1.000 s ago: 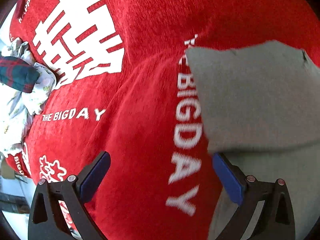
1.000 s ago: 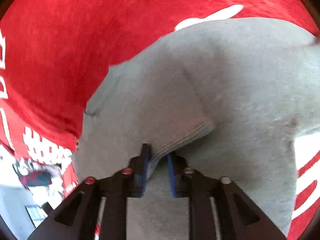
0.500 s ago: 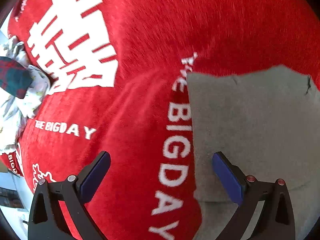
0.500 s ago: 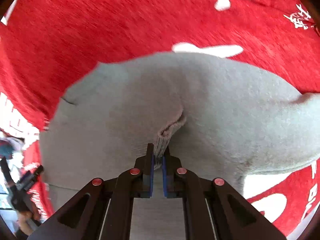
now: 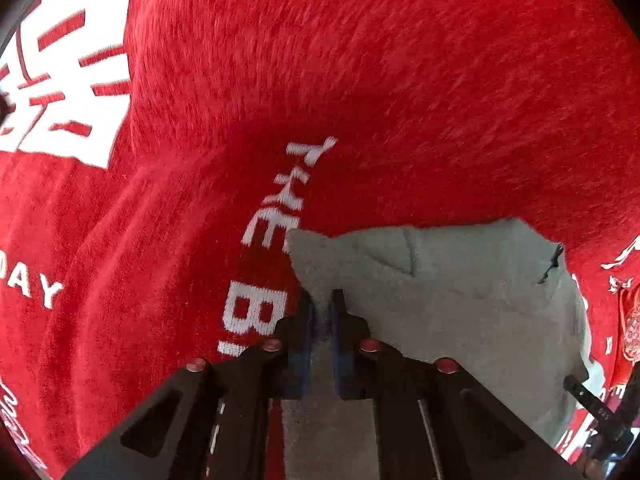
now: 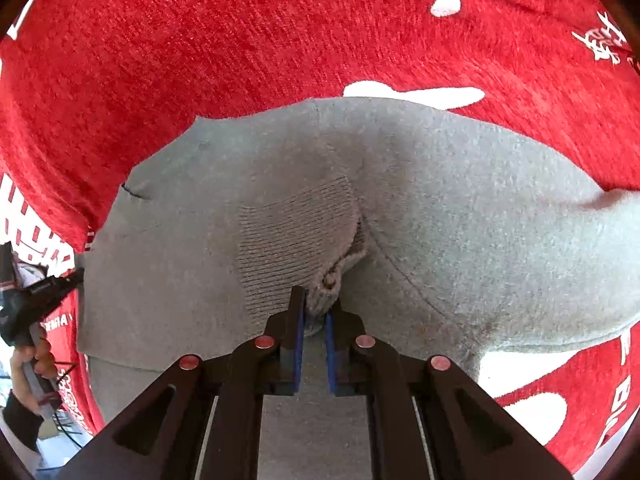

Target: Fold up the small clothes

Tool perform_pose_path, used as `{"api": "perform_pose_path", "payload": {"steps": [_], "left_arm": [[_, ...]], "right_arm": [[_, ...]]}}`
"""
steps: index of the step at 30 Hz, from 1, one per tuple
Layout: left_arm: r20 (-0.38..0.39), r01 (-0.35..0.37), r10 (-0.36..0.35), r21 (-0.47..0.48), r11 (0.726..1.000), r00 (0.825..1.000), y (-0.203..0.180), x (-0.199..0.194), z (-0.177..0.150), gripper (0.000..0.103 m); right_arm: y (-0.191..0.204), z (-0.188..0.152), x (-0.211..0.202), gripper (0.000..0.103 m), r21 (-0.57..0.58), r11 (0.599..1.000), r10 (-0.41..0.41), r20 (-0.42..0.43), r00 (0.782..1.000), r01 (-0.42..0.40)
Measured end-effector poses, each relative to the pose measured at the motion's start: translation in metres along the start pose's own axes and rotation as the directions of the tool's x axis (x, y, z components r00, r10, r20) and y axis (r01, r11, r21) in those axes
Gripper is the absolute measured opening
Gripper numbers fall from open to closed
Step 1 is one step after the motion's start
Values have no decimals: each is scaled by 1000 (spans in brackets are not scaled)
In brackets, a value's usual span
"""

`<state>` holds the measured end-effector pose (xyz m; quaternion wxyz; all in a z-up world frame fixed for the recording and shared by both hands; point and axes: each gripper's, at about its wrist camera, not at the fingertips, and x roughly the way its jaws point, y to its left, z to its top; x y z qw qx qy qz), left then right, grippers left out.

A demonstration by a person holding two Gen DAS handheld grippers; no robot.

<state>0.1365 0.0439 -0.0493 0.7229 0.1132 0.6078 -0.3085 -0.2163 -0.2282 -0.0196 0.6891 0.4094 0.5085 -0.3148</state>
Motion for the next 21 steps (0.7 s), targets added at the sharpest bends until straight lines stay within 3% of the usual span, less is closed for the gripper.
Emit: {"api": "perform_pose_path", "payload": {"steps": [3,5,7,9,12,16,21], "left_arm": [[46,-25,23,44,999,999,3,-13,-7,9],[27,-41,40,41,998,999,10,-8,-10,9],[17,-100,99,39,994,995,19,1,-10,9],[20,-200,199,17,980,980,30,7,-9,9],[21,-210,211,-49,976,977,50,-3,-11,9],[44,-246,245,20,969,968,42,-26,-25,9],[57,-224,220,86,971,974,10,-53,-54,9]], "right_arm": [[11,3,-7,8,-20,1000,15,29,999,-15],[16,4,-9,8,-40,999,16,38,999,-14],[15,4,-2,8,-45,999,-18,25,1000,19],[6,2,8,8,-1,999,-34,0,999,34],[-8,0,4,8,81,997,-3,8,1000,2],[-20,-3,-4,11,151,988,-29,-3,1000,29],[-25,-5,-13,18,168,981,-90,-21,996,92]]}}
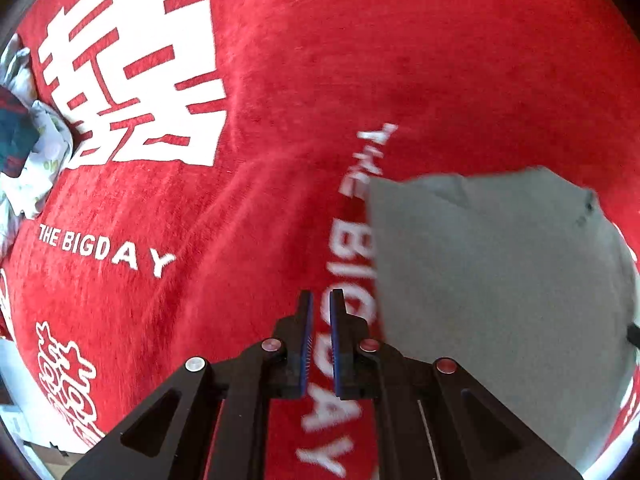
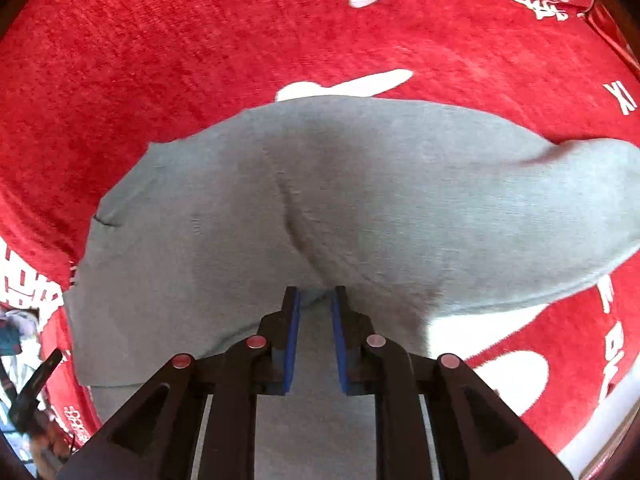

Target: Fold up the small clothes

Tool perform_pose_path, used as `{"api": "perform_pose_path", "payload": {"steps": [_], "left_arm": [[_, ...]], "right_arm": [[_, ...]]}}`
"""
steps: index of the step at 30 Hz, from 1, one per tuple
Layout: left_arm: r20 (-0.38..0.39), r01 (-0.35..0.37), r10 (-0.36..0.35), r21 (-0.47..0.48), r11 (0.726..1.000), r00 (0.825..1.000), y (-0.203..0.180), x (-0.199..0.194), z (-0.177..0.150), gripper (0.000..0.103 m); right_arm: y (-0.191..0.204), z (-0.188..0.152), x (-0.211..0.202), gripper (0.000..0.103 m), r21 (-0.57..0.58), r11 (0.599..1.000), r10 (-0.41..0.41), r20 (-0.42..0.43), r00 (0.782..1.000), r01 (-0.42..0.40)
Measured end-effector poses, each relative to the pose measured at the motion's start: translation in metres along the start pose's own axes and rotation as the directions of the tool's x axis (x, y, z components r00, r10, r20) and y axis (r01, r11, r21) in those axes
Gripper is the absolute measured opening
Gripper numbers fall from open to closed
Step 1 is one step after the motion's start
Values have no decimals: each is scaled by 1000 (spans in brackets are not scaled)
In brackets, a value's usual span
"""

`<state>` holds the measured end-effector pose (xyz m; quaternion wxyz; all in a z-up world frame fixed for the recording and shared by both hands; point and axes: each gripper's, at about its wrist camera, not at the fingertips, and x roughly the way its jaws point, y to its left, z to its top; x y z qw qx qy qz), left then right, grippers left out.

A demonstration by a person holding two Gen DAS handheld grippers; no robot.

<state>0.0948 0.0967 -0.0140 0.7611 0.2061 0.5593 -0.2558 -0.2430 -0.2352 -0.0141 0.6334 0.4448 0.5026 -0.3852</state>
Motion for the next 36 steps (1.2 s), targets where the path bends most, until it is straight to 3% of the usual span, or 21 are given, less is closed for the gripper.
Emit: {"api": "perform_pose_path", "payload": {"steps": [3,5,6,7,11,15,16,18,20,24,29,36], "left_arm": [[-1,33,-33,31,999,999,-24,-15,-13,9],[-12,62,-61,67,996,998,-45,-21,-23,9],[-17,71,-70,80,994,997,-54,-24,-25,9],[-26,82,-80,93,992,996,-63,-25,-27,9],[-64,91,-82,141,986,995,-104,-29,-39,10],[-80,116,-103,184,976,991,-142,-32,-50,13],[-88,122,-107,190,974,990,-150,-31,-52,49],[-86,110,-96,179,978,992,-163,-33,-55,103],[-52,91,-82,200,976,995,-176,-39,-57,103],[-82,103,-86,242,965,993,-204,-38,-59,103],[-71,30,-14,234,972,997,-228,-37,-56,103],[-100,15,12,257,966,995,-260,-26,-53,103]], "right_arm": [[-14,-4,-6,19,35,999,29,-20,999,-29],[-24,-9,-11,32,60,996,61,-37,997,-59],[-28,-12,-13,45,68,995,77,-42,996,-74],[-32,-15,-15,51,74,993,96,-43,994,-92],[-40,-23,-23,54,81,986,147,-47,988,-142],[-46,-28,-26,68,99,977,192,-50,980,-187],[-49,-29,-27,69,101,976,199,-52,979,-193],[-57,-30,-27,71,112,973,211,-54,976,-204],[-65,-32,-27,74,129,967,227,-56,972,-218],[-82,-33,-27,78,153,961,239,-54,970,-229],[-110,-34,-31,80,189,950,261,-41,965,-249],[-177,-29,-46,83,304,915,267,35,963,-265]]}}
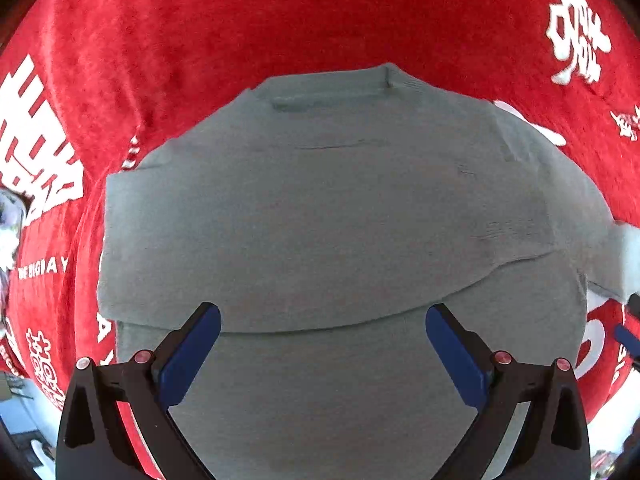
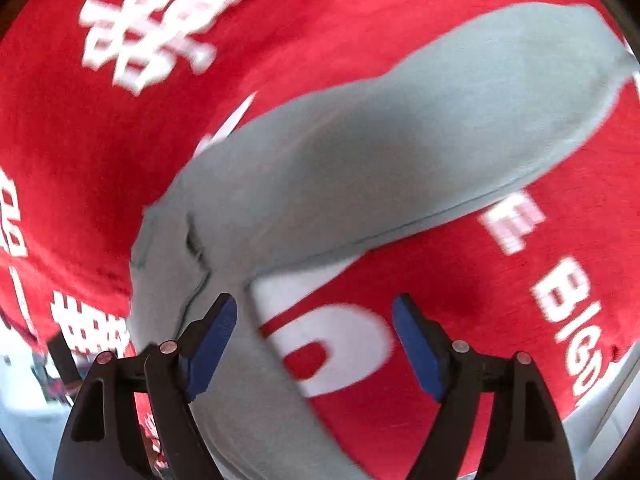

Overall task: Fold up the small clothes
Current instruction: 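Grasp the other sleeve cuff with the right tool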

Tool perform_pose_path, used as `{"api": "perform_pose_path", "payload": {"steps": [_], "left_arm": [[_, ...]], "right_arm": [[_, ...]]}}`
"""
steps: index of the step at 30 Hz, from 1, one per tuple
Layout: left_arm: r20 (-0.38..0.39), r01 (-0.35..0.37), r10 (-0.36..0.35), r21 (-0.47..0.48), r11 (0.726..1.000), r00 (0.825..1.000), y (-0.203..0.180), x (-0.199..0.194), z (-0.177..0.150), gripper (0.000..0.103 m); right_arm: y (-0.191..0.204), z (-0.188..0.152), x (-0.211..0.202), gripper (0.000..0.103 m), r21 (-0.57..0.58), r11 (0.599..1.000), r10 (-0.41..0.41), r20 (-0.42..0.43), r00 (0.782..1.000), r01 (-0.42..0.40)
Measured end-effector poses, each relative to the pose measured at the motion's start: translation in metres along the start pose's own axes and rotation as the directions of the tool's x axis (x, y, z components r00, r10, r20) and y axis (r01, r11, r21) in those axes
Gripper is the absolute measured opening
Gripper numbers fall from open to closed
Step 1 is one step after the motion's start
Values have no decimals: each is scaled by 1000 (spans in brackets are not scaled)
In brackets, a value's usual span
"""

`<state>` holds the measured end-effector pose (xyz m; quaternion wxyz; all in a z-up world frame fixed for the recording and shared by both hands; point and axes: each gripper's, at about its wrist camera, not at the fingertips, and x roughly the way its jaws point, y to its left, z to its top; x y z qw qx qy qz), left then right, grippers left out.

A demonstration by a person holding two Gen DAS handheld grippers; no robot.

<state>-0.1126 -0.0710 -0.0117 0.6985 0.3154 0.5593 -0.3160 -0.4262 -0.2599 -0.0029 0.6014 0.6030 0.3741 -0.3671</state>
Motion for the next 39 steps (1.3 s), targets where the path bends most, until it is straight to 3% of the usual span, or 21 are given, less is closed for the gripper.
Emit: {"api": "perform_pose_path", "payload": {"steps": [4,8,14,23,26,33,35,36,37,39], "left_arm": [[-20,9,-8,30,1000,1000,-21,5,4,103],[-29,37,-35,70,997,999,-43,7,5,103],[-33,63,-59,133,989,998,-74,5,3,103],[-38,66,-60,173,983,997,-104,6,2,103],[-42,64,-57,168,984,997,-109,5,1,103],[-40,57,-51,159,986,998,-107,4,-4,103],[-42,56,-50,155,986,998,-105,4,-5,103],[-45,55,-49,153,987,998,-104,5,-5,103],[-48,56,-50,153,987,998,-103,5,-5,103],[-52,59,-52,148,987,997,-100,5,-5,103]], "right_arm": [[-46,17,-16,87,130,991,13,50,999,-19],[-88,29,-17,87,257,965,44,48,998,-55],[-120,46,-22,88,350,931,70,109,992,-104],[-145,67,-23,88,451,843,222,209,952,-295],[-143,74,-28,88,447,833,234,251,939,-327],[-152,84,-34,87,485,768,286,324,902,-418],[-151,86,-35,76,500,761,284,317,905,-414],[-151,86,-35,56,503,760,285,311,907,-411],[-150,87,-35,29,508,760,284,302,910,-406],[-150,87,-34,10,512,753,297,296,908,-413]]}}
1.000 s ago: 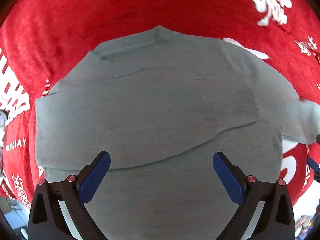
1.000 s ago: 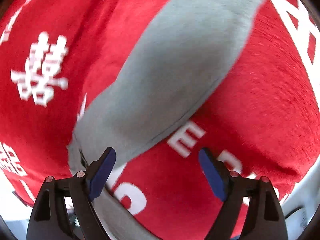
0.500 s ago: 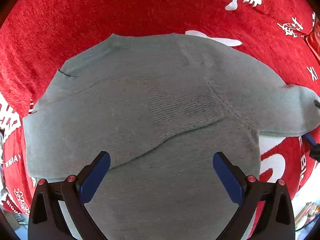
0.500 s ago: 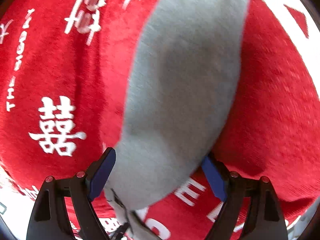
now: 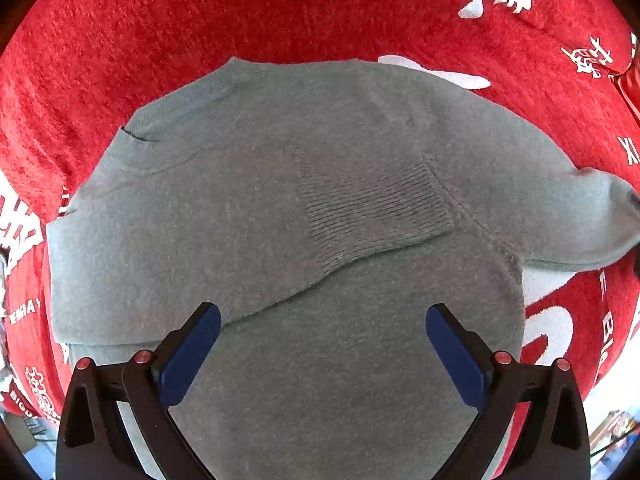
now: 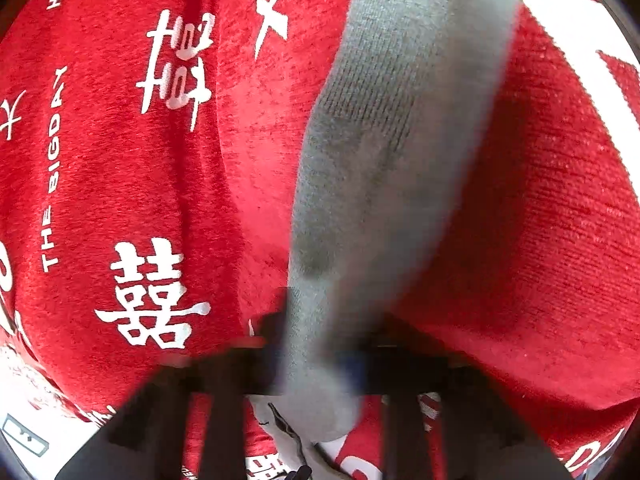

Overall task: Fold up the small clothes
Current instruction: 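Grasp the other sleeve cuff with the right tool, then fold the held sleeve across the sweater body with the right tool and release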

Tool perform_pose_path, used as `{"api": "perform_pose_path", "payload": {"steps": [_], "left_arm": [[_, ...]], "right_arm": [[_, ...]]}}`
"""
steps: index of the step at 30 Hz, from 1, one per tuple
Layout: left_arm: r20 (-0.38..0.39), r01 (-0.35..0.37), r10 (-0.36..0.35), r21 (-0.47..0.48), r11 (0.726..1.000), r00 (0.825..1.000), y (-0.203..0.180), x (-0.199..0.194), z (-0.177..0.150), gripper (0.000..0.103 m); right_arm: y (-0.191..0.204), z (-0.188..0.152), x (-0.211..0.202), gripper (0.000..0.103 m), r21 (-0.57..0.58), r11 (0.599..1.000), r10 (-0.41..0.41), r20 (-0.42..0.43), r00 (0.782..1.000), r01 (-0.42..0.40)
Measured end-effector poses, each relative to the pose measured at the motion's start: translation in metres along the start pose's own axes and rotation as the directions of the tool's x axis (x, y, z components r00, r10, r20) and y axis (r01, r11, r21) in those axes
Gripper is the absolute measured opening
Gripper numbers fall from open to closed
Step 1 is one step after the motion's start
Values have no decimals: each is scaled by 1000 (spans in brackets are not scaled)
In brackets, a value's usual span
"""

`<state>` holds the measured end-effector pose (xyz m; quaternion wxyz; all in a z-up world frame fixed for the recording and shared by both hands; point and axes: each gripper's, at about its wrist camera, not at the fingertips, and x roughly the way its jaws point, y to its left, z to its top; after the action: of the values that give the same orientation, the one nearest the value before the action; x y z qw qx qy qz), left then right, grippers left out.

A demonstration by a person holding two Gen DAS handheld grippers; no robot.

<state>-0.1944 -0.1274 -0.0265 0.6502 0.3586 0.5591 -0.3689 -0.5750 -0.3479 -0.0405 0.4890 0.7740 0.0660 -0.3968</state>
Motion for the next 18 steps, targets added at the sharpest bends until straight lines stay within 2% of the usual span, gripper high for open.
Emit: {"api": "perform_pose_path", "payload": {"steps": [6,12,16,18], "left_arm": [[12,-13,13,-7,1000,1000,16,-5,-5,103],[13,9,-9,-62,998,1000,43,-7,-10,103],[28,27,-24,-97,995,999,71,-10,-15,103],[43,19,-14,-116,993,999,88,-14,-19,103]], "right_arm": [[29,-15,-1,10,-97,992,77,-33,996,-80],[93,-53,19,10,-269,948,137,-148,979,-173],[144,-97,45,10,-418,883,116,-247,962,-214],[173,-130,62,10,-531,820,63,-292,954,-216]]}}
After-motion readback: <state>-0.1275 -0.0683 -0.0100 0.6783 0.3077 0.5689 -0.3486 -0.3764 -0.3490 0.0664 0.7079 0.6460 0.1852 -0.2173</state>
